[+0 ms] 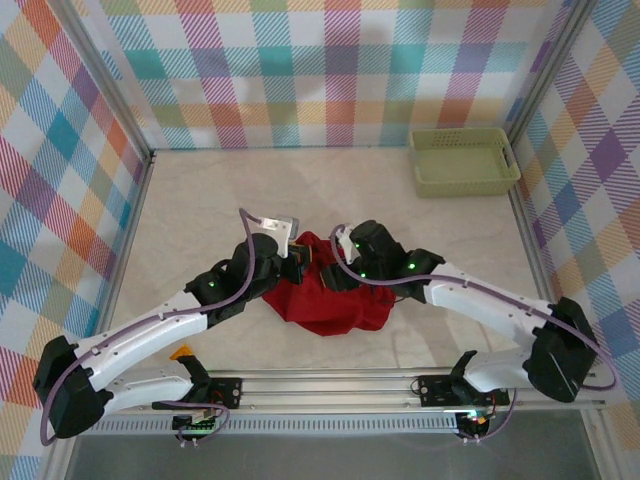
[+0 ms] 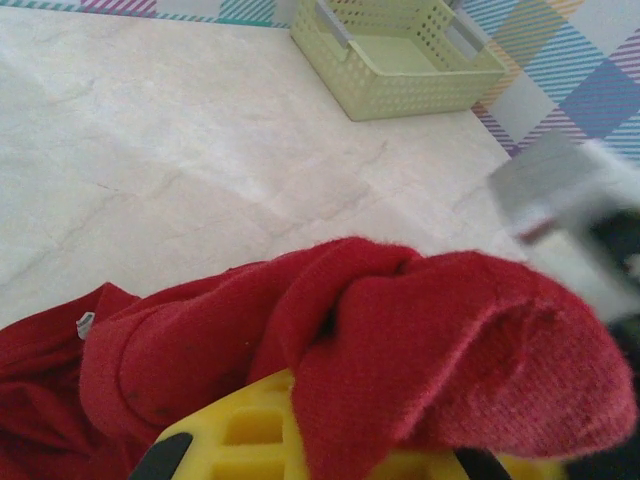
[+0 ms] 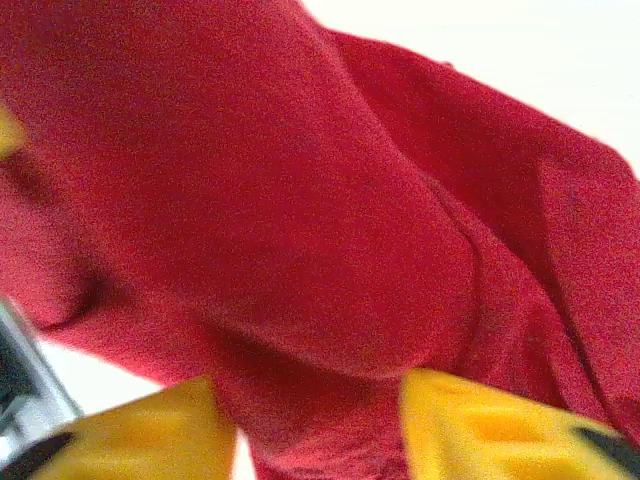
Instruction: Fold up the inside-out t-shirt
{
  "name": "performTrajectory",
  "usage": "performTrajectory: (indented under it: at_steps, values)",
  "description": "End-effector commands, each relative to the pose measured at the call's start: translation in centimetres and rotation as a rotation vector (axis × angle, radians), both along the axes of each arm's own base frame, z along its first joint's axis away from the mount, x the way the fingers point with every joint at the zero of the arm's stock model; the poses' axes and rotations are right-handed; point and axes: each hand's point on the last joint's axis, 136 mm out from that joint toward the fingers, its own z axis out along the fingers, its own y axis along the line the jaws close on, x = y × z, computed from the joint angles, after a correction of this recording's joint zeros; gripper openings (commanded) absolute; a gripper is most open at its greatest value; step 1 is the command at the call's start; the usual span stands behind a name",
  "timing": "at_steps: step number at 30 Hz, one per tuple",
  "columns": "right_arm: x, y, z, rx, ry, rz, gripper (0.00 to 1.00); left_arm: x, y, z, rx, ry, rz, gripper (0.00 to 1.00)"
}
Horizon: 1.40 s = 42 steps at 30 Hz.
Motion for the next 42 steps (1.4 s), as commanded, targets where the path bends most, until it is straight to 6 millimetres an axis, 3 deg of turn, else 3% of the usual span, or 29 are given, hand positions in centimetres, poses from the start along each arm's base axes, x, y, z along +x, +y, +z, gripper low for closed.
performTrajectory:
  at_steps: [1, 4, 6, 11, 16, 19, 20, 21, 23, 25, 27, 34, 42]
  values:
    - [1.8, -1.1, 0.3, -0.048, -0.072, -0.074, 0.31, -0.2, 0.8, 1.2, -0.043, -0.011, 0.007, 0.00]
    - [1.6, -1.8, 0.6, 0.006, -0.047, -0.041, 0.06, -0.2, 2.3, 1.2, -0.033, -0.019, 0.052, 0.00]
    - [0.7, -1.4, 1.1, 0.089, -0.018, 0.035, 0.00, 0.1, 3.2, 0.9, -0.031, -0.016, 0.087, 0.00]
    - [-1.7, -0.4, 3.2, 0.277, 0.022, 0.178, 0.00, 1.0, 5.1, 0.1, 0.001, 0.001, 0.171, 0.00]
    - [0.7, -2.9, 3.2, 0.328, 0.040, 0.027, 0.00, 1.6, 6.8, -0.5, 0.009, 0.017, 0.221, 0.00]
    - [1.3, -3.5, 3.2, 0.348, 0.041, 0.006, 0.00, 1.4, 5.6, -0.7, -0.032, 0.040, 0.147, 0.03]
    - [1.3, -3.4, 3.1, 0.342, 0.044, 0.007, 0.02, 1.2, 5.1, -0.7, -0.042, 0.048, 0.119, 0.03]
    - [1.6, -3.5, 3.0, 0.329, 0.047, 0.000, 0.12, 1.1, 4.4, -0.6, -0.056, 0.057, 0.086, 0.02]
    - [2.1, -3.7, 2.6, 0.287, 0.043, -0.024, 0.22, 1.0, 3.2, -0.3, -0.082, 0.068, 0.035, 0.01]
    - [2.7, -4.3, 2.1, 0.178, -0.012, -0.066, 0.45, 0.9, 2.4, 0.3, -0.112, 0.072, 0.006, 0.00]
    - [2.5, -4.5, 2.2, 0.070, -0.095, -0.069, 0.55, 0.9, 2.0, 0.8, -0.130, 0.074, -0.009, 0.00]
    - [0.4, -1.8, 4.3, 0.025, -0.270, 0.026, 0.61, 0.8, 0.9, 1.6, -0.160, 0.079, -0.059, 0.00]
    - [3.1, 1.4, 3.9, 0.018, -0.381, -0.003, 0.65, 0.3, 0.4, 2.9, -0.204, 0.069, -0.093, 0.00]
